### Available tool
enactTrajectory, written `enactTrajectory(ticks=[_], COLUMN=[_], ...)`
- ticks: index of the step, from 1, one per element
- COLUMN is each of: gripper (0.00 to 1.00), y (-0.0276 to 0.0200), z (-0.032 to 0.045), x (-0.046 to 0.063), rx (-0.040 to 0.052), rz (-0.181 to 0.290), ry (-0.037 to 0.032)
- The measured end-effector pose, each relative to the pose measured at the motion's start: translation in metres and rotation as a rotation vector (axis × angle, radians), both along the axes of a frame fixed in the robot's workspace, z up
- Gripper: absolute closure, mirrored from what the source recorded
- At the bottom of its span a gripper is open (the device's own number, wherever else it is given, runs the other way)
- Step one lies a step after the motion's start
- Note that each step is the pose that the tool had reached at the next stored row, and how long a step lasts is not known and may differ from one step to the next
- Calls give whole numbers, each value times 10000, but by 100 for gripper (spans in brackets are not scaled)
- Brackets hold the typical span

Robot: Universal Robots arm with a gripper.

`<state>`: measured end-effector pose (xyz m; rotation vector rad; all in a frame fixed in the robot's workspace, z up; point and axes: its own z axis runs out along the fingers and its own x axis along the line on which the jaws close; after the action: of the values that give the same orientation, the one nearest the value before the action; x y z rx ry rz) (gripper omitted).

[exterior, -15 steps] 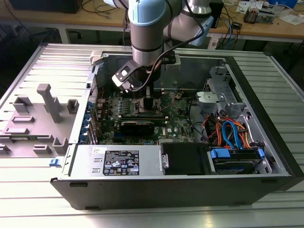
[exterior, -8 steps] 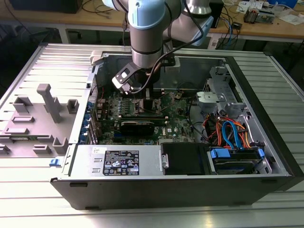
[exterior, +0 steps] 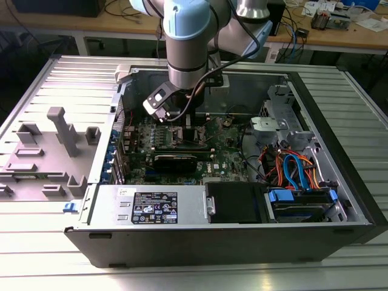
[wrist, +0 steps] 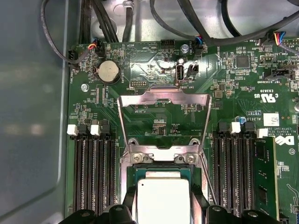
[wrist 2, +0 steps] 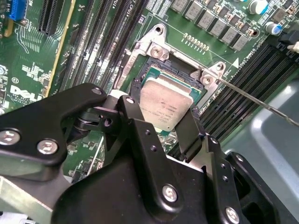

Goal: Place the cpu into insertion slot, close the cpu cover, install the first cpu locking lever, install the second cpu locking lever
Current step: 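Place the cpu into insertion slot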

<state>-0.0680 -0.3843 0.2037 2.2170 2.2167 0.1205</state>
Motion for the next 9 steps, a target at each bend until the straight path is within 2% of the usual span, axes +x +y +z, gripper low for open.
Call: enactTrajectory(ticks=[9], gripper=[45], y=[22], z=[-8], x=[0], rx=[-18], rz=[-65], ry=[-2])
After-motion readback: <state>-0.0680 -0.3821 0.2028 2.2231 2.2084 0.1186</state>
